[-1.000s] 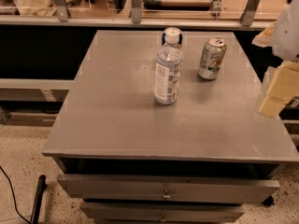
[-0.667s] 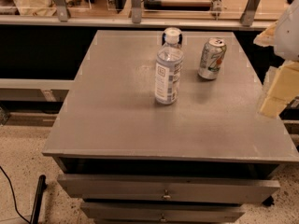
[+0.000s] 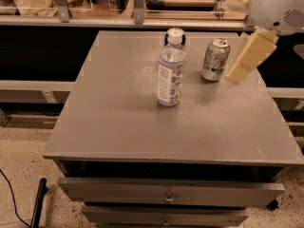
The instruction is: Pick blue plastic bottle
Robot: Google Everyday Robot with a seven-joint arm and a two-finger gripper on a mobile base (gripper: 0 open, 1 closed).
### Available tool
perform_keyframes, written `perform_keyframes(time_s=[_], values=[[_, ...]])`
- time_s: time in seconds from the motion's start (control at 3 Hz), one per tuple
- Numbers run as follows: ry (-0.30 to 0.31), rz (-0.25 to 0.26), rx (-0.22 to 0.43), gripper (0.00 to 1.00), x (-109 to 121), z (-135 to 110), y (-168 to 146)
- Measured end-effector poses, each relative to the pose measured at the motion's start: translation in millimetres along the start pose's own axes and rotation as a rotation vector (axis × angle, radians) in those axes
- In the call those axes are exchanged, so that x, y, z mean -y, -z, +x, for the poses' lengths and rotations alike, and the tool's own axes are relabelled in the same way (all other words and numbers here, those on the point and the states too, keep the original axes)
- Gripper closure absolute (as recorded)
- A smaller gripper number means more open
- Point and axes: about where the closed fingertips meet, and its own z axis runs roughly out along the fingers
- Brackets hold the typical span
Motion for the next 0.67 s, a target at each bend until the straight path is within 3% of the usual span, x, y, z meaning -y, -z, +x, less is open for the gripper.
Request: perform_keyframes(time_s=[0.33,0.67], values=[[0.006,-0.007,0.131,0.0,28.1,-34.8,-30.7],[-0.029,-0.047,0.222,0.0,42.9,-54.1,-62.0]])
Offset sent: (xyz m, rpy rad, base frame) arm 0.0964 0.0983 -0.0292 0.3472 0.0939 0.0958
